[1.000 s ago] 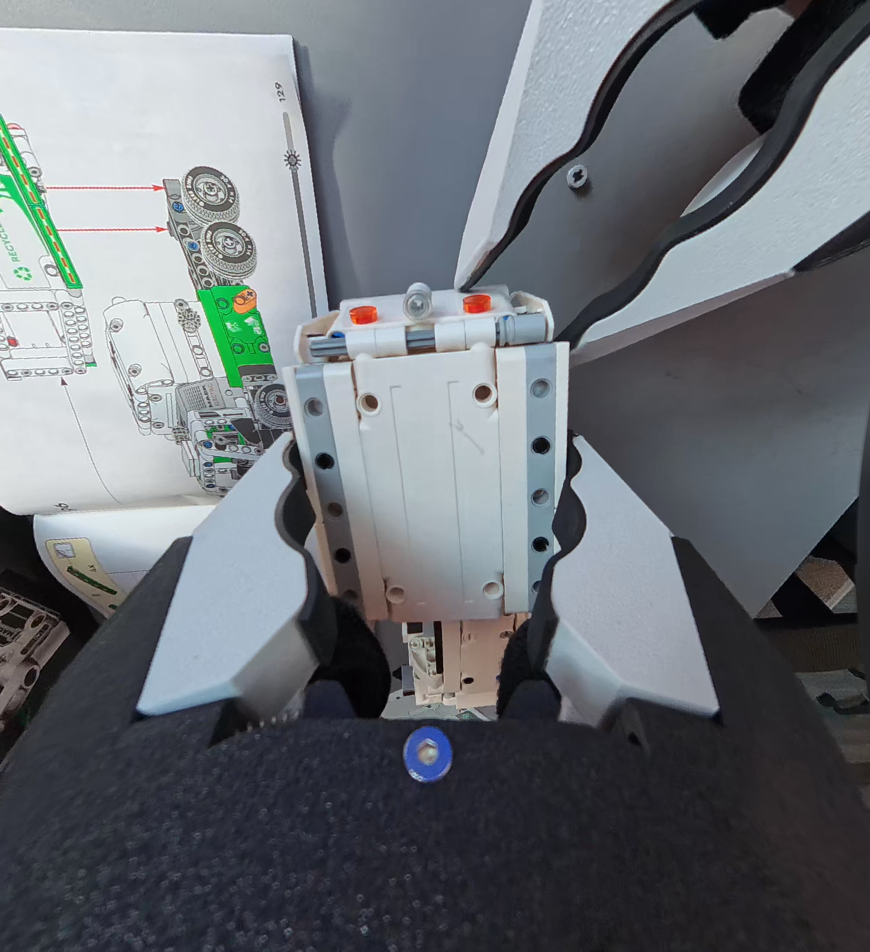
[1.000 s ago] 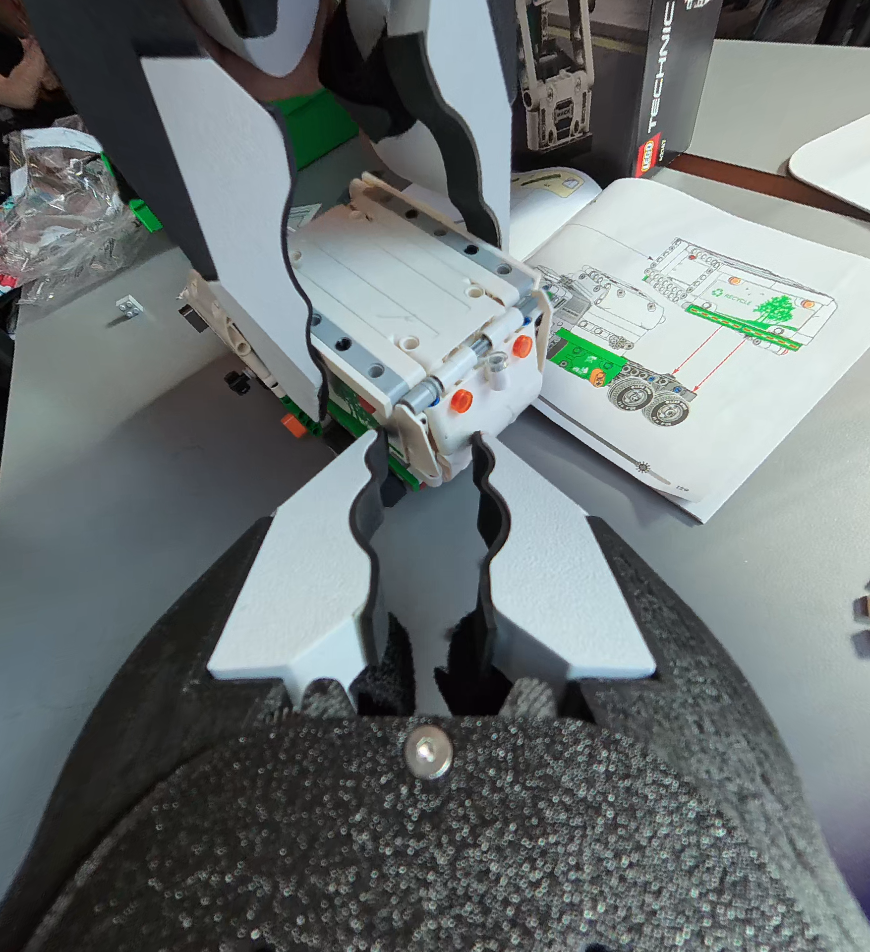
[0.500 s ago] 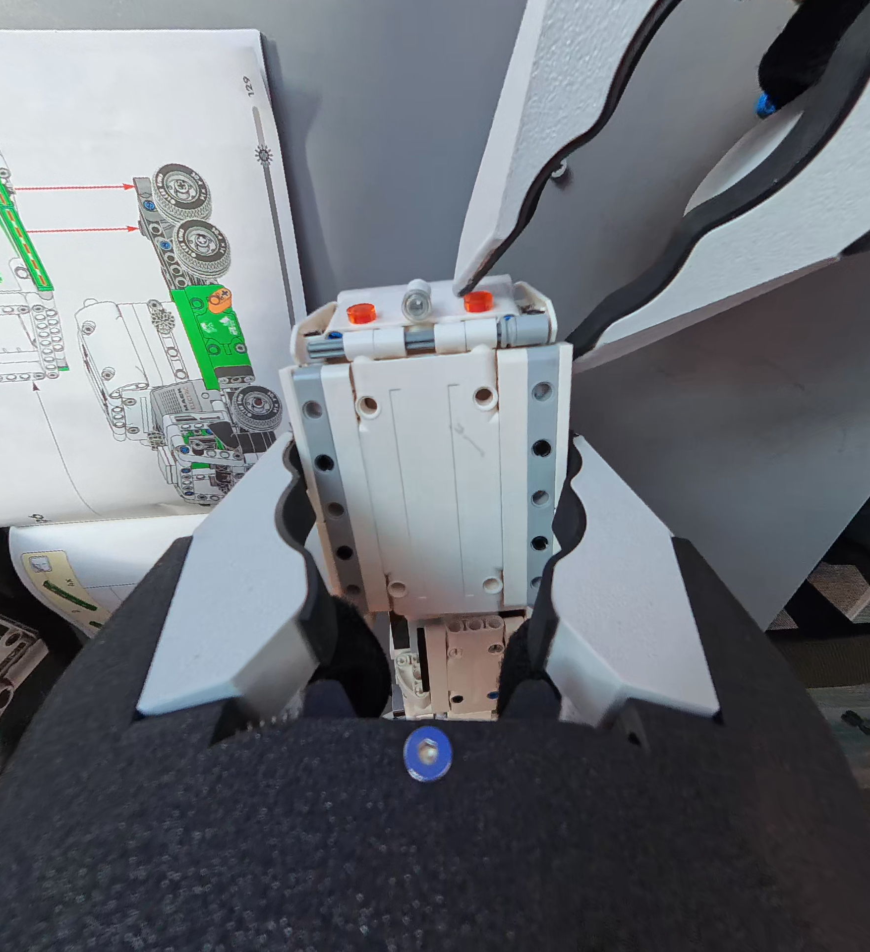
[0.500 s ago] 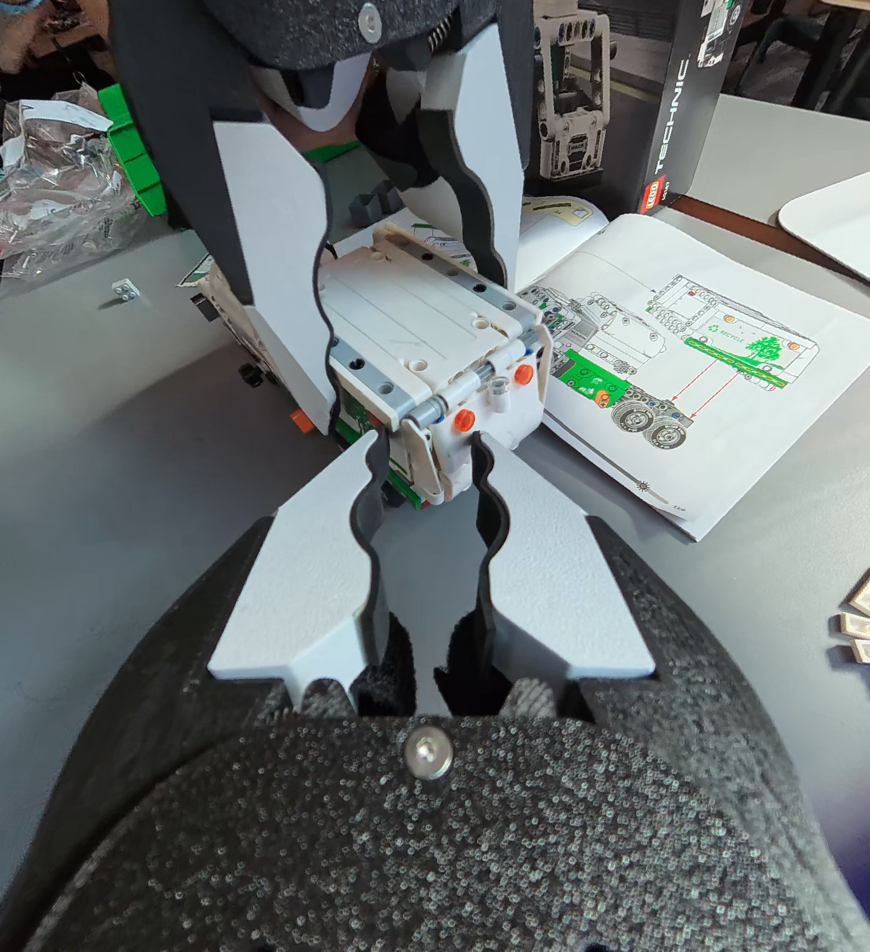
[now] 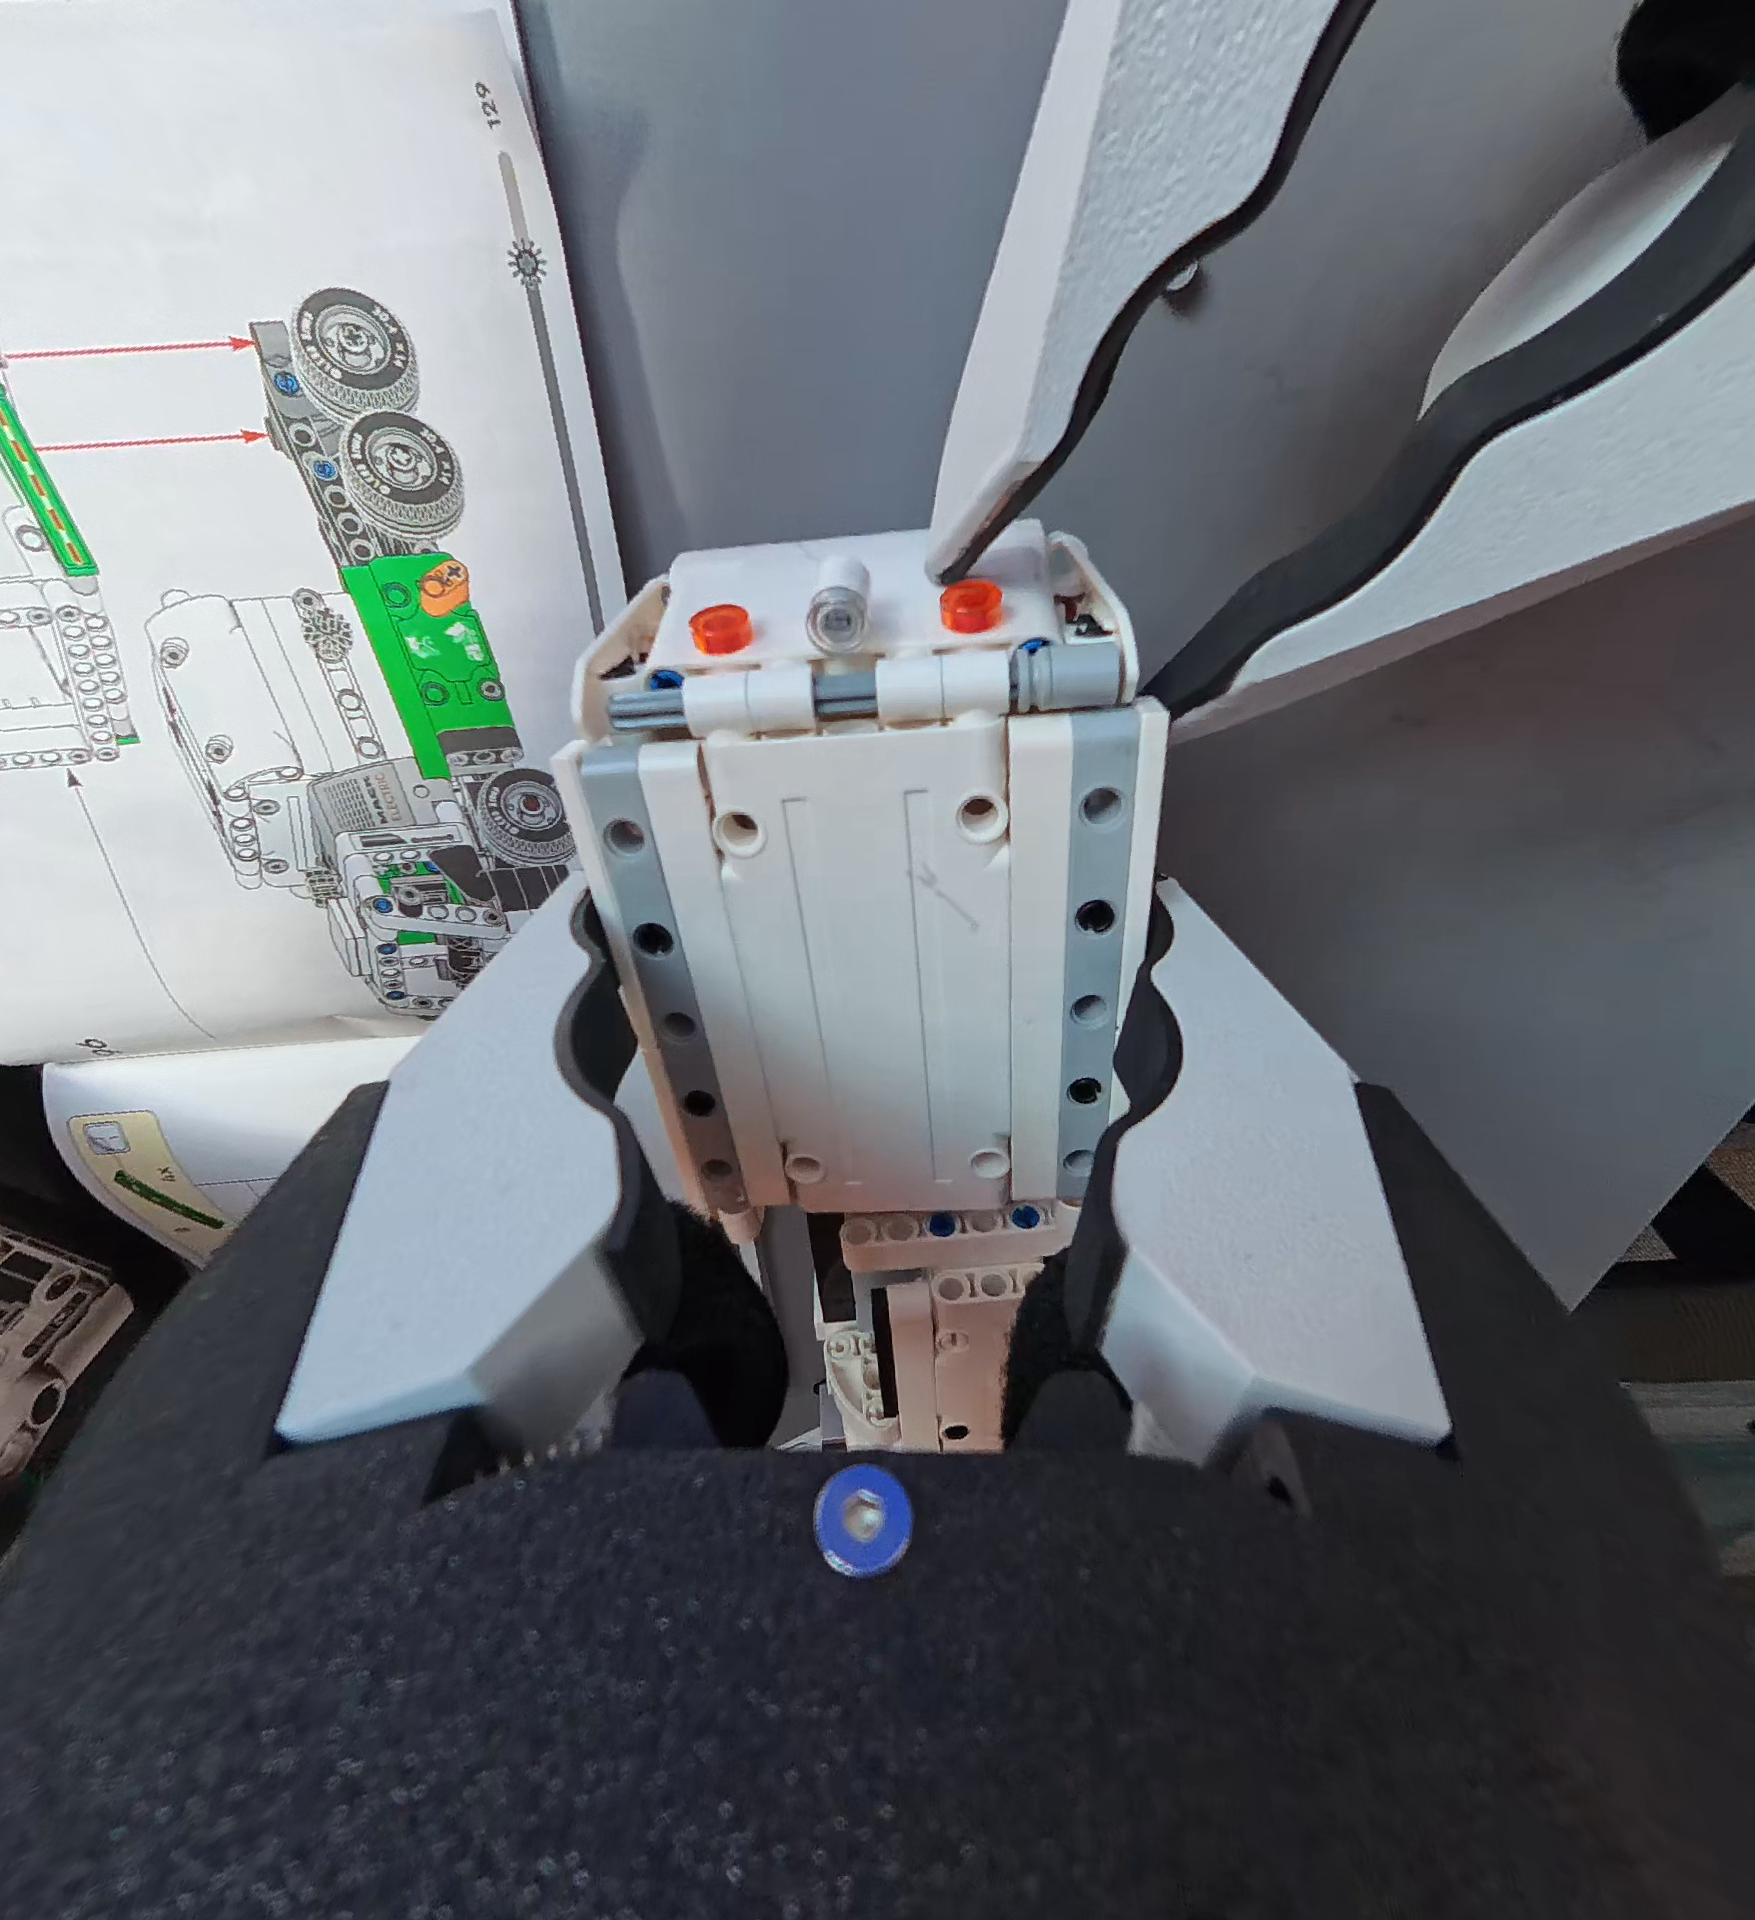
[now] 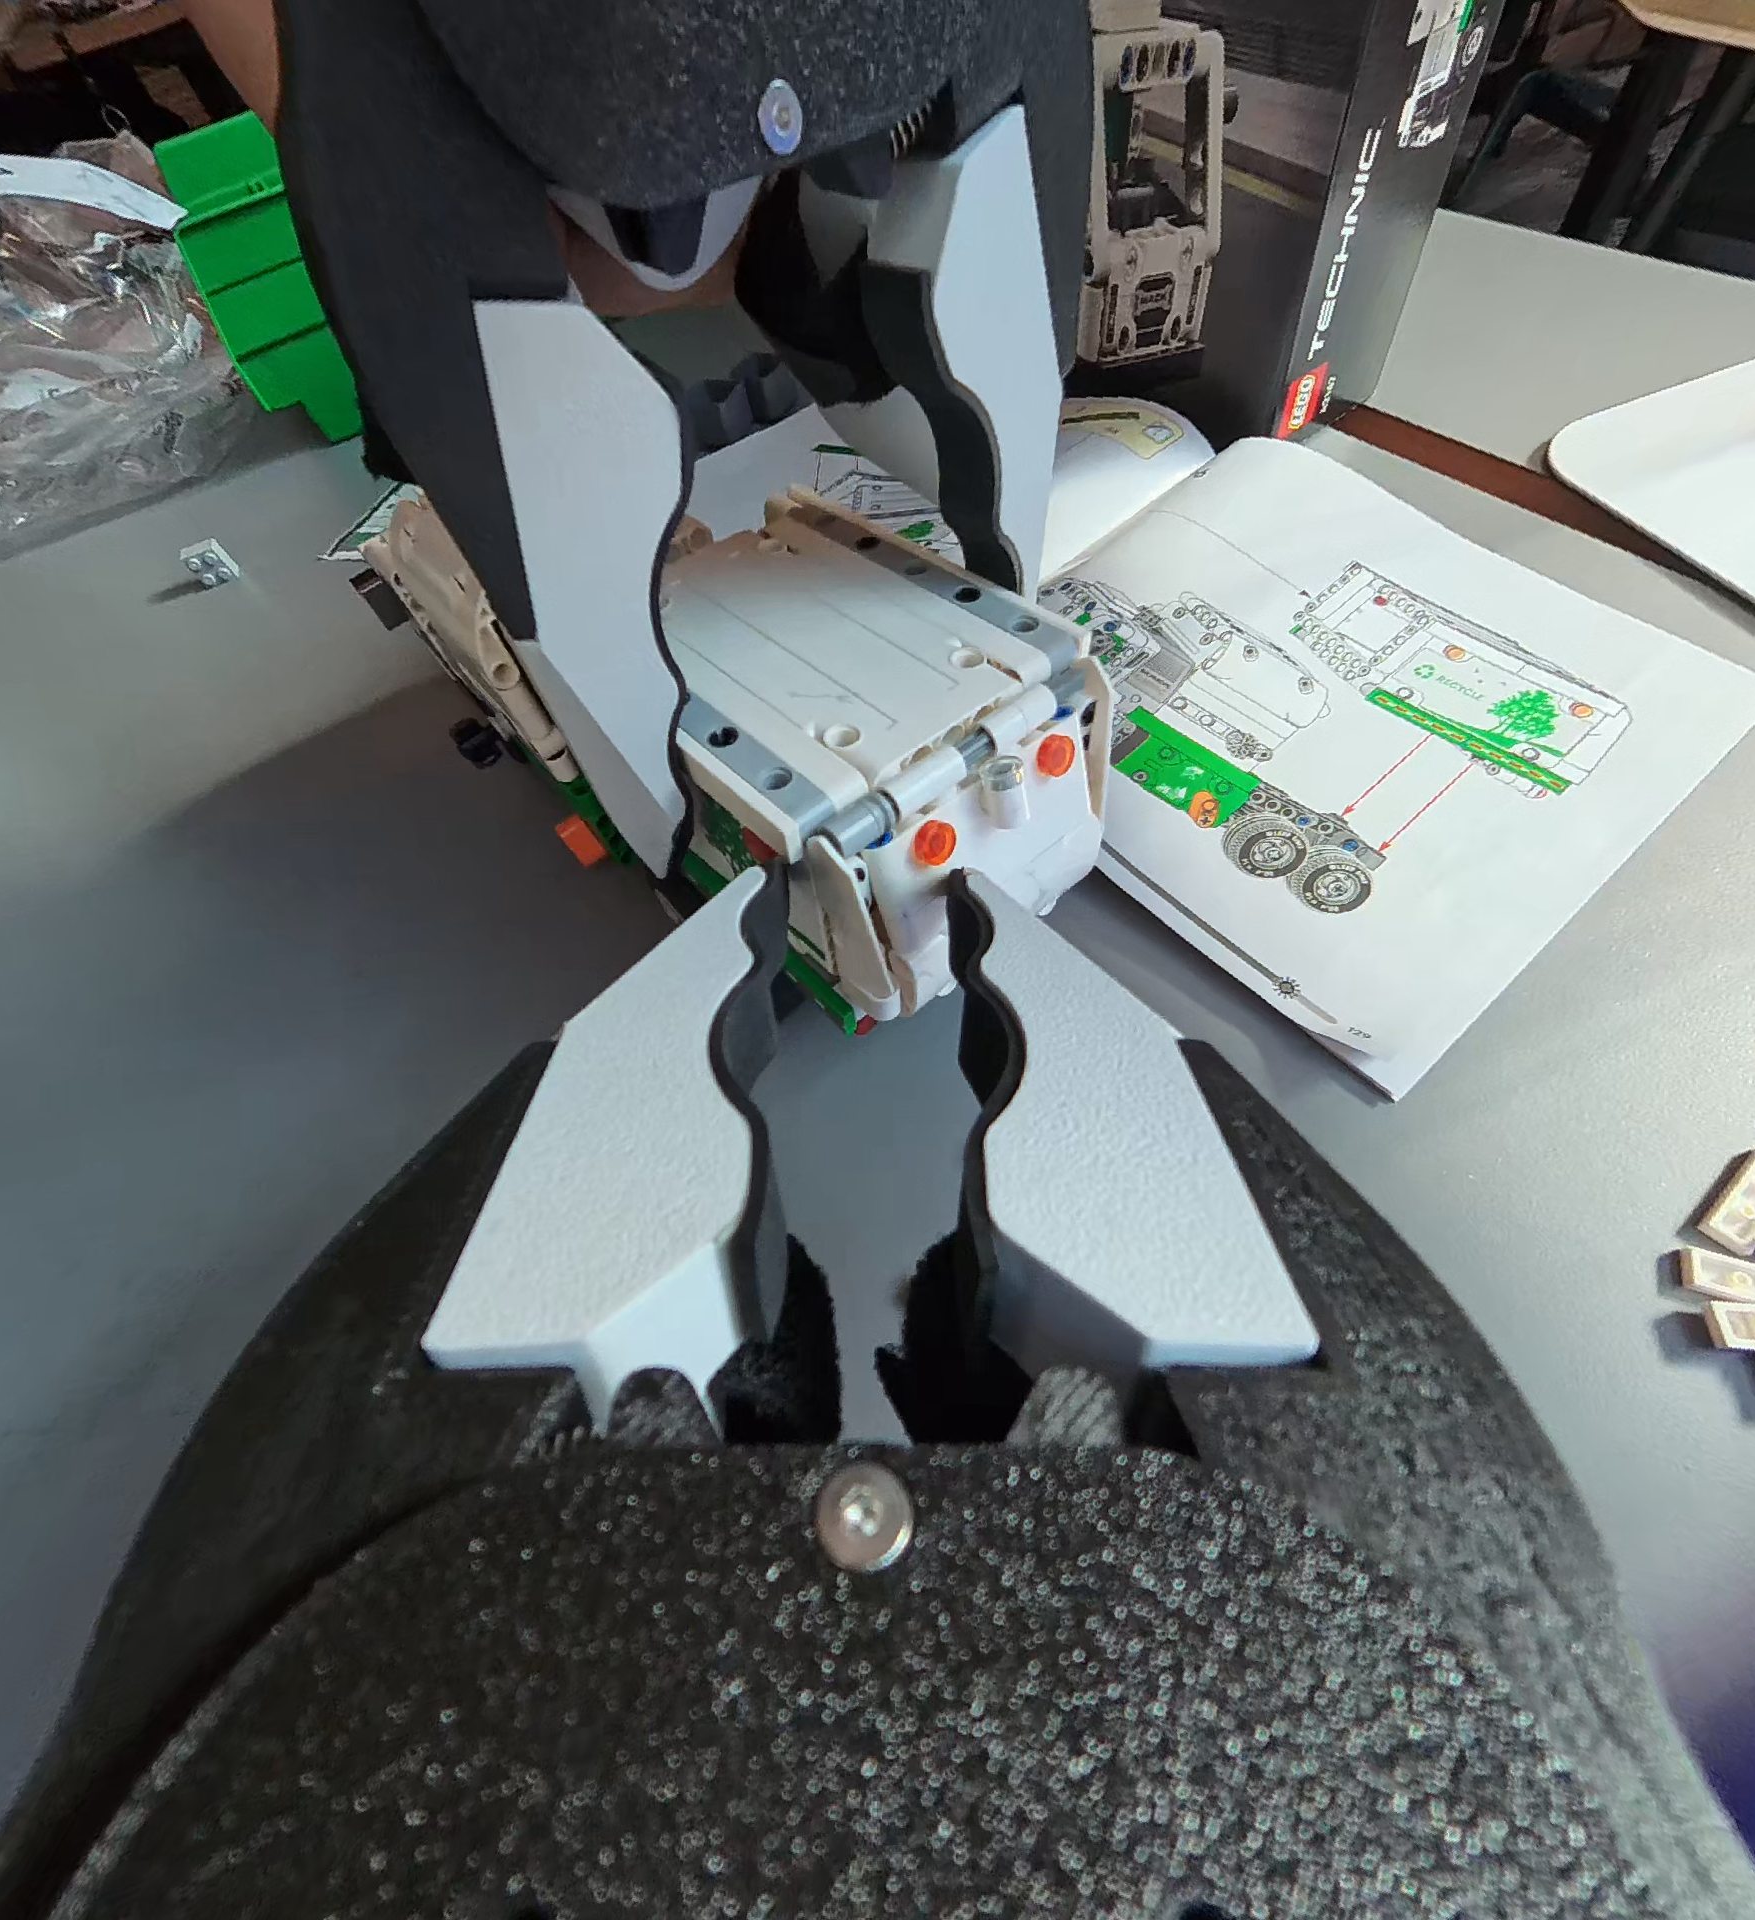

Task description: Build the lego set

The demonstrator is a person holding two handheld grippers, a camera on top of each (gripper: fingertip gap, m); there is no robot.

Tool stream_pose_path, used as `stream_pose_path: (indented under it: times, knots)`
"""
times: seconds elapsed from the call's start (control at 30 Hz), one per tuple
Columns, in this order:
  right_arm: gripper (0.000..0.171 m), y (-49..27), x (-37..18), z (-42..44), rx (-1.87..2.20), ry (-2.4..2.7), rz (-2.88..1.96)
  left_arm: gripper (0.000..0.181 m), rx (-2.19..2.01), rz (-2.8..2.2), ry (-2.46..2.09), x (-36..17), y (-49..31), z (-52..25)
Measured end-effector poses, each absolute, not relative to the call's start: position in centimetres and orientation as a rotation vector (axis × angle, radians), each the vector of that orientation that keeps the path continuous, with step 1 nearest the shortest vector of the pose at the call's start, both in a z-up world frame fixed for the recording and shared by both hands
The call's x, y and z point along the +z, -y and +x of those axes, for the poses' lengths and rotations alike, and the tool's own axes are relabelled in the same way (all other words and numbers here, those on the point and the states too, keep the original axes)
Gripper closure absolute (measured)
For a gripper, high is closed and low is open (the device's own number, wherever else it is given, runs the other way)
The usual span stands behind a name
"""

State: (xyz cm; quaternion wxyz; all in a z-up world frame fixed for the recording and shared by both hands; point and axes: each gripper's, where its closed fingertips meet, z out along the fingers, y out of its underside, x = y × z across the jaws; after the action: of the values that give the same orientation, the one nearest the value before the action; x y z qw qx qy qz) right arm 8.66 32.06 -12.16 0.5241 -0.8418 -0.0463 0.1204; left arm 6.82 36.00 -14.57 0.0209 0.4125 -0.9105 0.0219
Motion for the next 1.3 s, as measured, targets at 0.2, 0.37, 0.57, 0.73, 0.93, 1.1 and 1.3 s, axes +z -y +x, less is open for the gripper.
stream_pose_path:
  times: [0.2,0.37,0.57,0.73,0.93,1.1,1.3]
  knots:
    - [0.142,-32.1,-12.1,8.3,0.295,0.120,-2.013,0.086,0.052,1.257,2.830,-14.5,-36.1,6.6]
    - [0.143,-32.2,-12.0,8.1,0.288,0.132,-2.006,0.087,0.033,1.246,2.831,-14.3,-36.4,6.5]
    - [0.143,-32.2,-12.3,8.1,0.280,0.139,-2.014,0.087,0.031,1.238,2.834,-14.6,-36.6,6.3]
    - [0.139,-32.2,-12.5,8.1,0.239,0.168,-2.022,0.087,0.014,1.225,2.833,-14.6,-36.8,6.2]
    - [0.133,-31.9,-12.4,7.8,0.075,0.260,-2.101,0.087,-0.011,1.196,2.822,-14.6,-37.1,5.8]
    - [0.096,-30.5,-11.5,8.6,-0.130,0.559,-2.237,0.087,-0.004,1.154,2.827,-14.6,-37.2,5.5]
    - [0.071,-34.0,-11.3,6.7,0.052,0.908,-2.211,0.087,0.042,1.190,2.826,-14.6,-37.5,4.8]
